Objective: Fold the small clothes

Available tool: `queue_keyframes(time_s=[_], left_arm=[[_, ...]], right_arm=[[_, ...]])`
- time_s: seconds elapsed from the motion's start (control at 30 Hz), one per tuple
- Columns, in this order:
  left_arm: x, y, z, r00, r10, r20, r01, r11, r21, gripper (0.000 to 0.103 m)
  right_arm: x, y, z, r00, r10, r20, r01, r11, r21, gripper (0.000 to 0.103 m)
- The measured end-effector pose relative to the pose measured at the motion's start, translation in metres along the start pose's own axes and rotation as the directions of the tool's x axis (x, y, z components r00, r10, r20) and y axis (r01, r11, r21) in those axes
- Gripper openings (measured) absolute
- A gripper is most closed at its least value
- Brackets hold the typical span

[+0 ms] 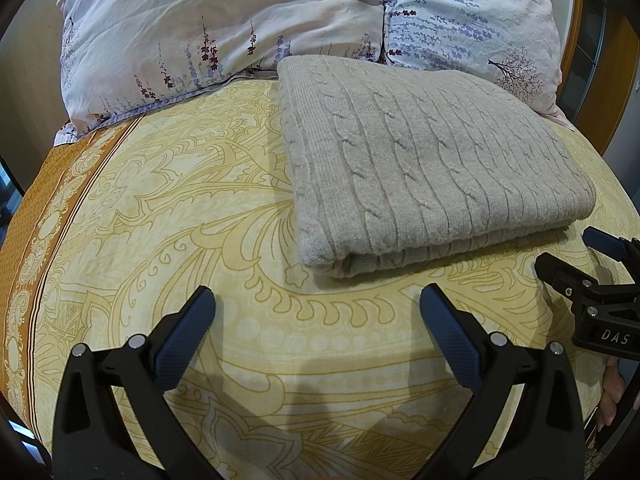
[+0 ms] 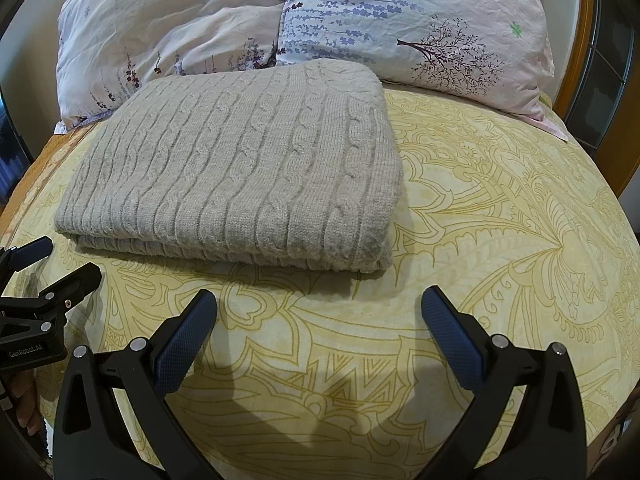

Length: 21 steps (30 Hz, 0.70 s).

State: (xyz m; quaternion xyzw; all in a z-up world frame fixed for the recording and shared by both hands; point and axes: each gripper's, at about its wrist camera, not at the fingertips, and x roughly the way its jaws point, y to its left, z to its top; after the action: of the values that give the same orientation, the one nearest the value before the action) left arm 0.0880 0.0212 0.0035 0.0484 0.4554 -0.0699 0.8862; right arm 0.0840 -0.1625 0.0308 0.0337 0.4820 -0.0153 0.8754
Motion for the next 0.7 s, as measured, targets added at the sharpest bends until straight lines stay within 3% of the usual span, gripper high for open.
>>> queue_keyframes(time_s=[0.7], left_arm=[[-0.0002, 0.0005, 0.0009, 1.000, 0.003, 0.002, -0.003, 1.000, -0.004, 0.101]], right_arm=[[0.0000, 0.0001, -0.0001, 1.000, -0.001, 0.001, 0.001, 1.000, 0.001, 0.102]])
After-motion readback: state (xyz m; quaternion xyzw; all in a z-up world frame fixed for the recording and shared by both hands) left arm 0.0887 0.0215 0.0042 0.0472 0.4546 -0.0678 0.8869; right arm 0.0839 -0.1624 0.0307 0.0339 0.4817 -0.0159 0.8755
